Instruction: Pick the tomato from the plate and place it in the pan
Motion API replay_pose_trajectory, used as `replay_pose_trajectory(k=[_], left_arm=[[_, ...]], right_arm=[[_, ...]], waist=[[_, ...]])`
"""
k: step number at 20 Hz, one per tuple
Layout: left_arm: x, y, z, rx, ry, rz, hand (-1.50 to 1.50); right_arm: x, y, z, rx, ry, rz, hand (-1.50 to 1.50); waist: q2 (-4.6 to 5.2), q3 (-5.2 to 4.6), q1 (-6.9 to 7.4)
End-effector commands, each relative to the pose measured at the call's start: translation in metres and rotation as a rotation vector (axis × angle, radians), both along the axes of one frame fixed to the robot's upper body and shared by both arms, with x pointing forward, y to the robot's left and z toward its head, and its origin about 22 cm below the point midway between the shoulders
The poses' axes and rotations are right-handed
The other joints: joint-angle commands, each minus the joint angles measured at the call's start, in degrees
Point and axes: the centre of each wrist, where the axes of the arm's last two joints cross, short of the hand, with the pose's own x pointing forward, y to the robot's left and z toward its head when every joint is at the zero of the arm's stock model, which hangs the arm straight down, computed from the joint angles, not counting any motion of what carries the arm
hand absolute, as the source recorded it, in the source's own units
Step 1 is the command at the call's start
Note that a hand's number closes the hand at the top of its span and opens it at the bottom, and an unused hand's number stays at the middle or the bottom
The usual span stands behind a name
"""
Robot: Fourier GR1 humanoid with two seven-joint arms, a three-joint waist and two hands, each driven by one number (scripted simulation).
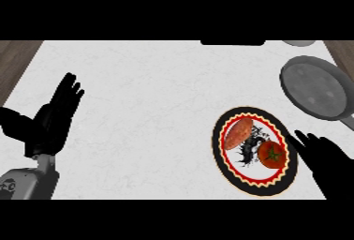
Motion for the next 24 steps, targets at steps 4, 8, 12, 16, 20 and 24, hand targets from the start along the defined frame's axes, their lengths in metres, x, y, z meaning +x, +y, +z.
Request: replay_pose_trajectory(k=[4, 8, 12, 16, 20, 24], left_arm=[[-0.003, 0.003, -0.001, 0.013, 0.013, 0.013, 0.00], [-0.007, -0.003, -0.012, -0.007, -0.004, 0.010, 0.00], [-0.008, -0.003, 0.001, -0.006, 0.004, 0.010, 0.00], [-0.011, 0.004, -0.017, -0.019, 0.004, 0.016, 0.00], [-0.002, -0.019, 0.002, -0.012, 0.010, -0.007, 0.00], [-0.006, 0.004, -0.008, -0.012, 0.024, 0.025, 0.00]], right_arm=[[0.002, 0.032, 0.001, -0.211, -0.005, -0.027, -1.50], [0.004, 0.066, -0.030, -0.227, -0.037, -0.025, -1.50], [0.035, 0.064, -0.005, -0.182, -0.035, -0.006, -1.50], [0.040, 0.072, -0.016, -0.206, -0.011, -0.040, -1.50], [0.043, 0.087, -0.043, -0.246, -0.003, -0.080, -1.50], [0.046, 0.085, -0.053, -0.261, 0.010, -0.100, -1.50]], waist=[[-0.20, 0.03, -0.69], [-0.16, 0.06, -0.67], [-0.17, 0.06, -0.72], [-0.16, 0.05, -0.80], [-0.16, 0.07, -0.89], [-0.16, 0.06, -0.91]])
